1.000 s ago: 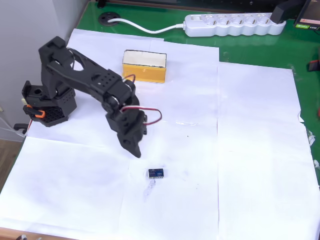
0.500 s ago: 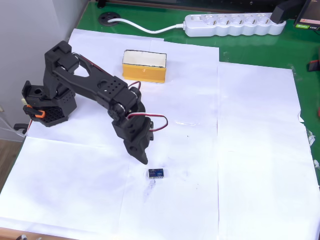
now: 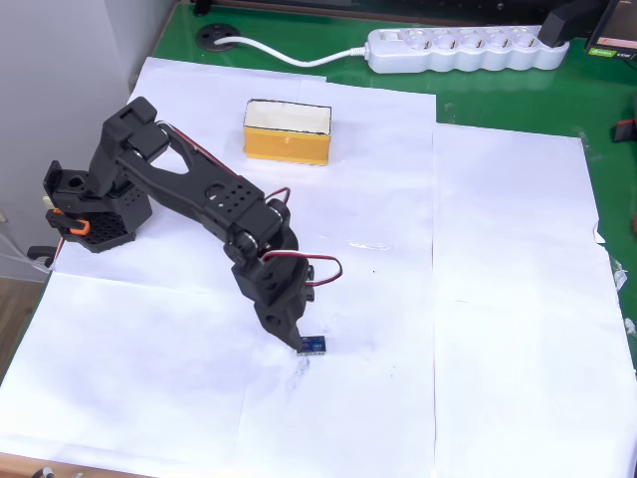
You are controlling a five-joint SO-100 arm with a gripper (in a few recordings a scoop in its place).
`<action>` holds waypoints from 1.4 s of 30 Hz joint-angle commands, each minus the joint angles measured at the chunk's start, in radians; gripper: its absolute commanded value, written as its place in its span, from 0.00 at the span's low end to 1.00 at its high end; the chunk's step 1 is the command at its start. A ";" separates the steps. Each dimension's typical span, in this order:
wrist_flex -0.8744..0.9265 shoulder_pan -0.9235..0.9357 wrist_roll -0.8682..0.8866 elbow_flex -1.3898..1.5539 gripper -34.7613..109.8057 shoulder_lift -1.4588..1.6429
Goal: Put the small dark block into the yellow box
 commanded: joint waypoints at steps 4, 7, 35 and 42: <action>-0.038 0.026 -0.770 0.101 0.43 0.032; -0.055 0.028 -0.795 0.103 0.43 0.044; -0.127 0.002 -0.758 0.140 0.39 0.164; -0.127 -0.018 -0.742 0.127 0.34 0.164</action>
